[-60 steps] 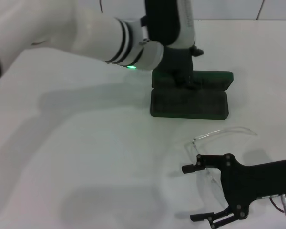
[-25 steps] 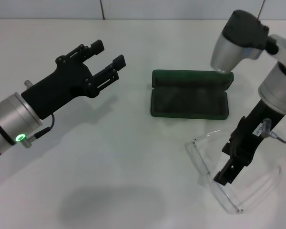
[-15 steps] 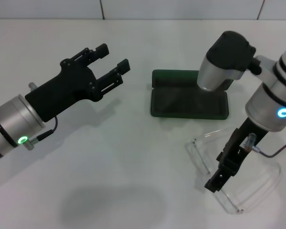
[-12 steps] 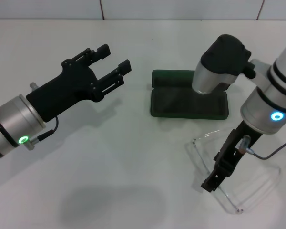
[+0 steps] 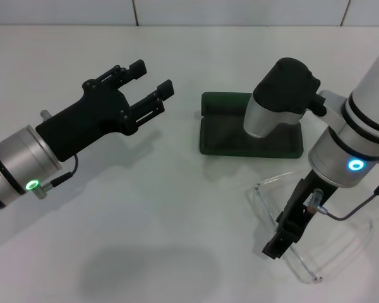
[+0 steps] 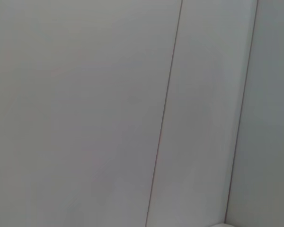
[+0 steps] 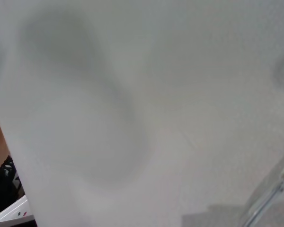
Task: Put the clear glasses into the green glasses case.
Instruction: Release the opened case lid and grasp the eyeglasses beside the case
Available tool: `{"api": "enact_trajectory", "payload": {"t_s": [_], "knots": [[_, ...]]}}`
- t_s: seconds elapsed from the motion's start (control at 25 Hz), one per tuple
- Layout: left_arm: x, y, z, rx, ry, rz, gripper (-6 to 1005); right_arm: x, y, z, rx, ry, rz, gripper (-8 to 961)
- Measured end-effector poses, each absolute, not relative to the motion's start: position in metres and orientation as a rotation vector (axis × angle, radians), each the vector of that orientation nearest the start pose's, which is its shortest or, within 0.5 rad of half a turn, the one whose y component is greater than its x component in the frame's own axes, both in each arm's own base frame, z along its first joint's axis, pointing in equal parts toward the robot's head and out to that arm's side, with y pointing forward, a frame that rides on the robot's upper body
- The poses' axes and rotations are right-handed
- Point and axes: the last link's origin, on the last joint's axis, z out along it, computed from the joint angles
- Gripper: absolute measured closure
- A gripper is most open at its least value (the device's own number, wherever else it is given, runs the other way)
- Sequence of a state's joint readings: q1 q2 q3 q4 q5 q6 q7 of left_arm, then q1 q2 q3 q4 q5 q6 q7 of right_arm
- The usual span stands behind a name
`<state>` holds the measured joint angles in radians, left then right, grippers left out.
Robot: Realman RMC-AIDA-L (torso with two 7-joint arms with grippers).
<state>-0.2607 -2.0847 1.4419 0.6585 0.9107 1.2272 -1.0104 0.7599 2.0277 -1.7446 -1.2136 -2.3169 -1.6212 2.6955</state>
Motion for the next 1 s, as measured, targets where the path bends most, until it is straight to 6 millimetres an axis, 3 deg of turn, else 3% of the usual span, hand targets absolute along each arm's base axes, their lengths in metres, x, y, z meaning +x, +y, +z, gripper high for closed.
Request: {"api": "enact_trajectory", "payload": {"t_s": [0.2,0.6,1.0], "knots": [[-0.247,0.309,-0.029,-2.293,-0.520,-1.076,308,0.141,0.316,-0.062,-2.892,0.871,-0.795,348],[-0.250,0.305,-0.030,-2.295,-0.527,-1.079,317,0.147,0.313,-0.068,-2.892,0.872,-0.796,379],[-0.253,0.303,-0.032,-2.295,-0.539,-1.071,329,0.148,0.313,-0.070,-2.893,0.865,-0.756,489]]}}
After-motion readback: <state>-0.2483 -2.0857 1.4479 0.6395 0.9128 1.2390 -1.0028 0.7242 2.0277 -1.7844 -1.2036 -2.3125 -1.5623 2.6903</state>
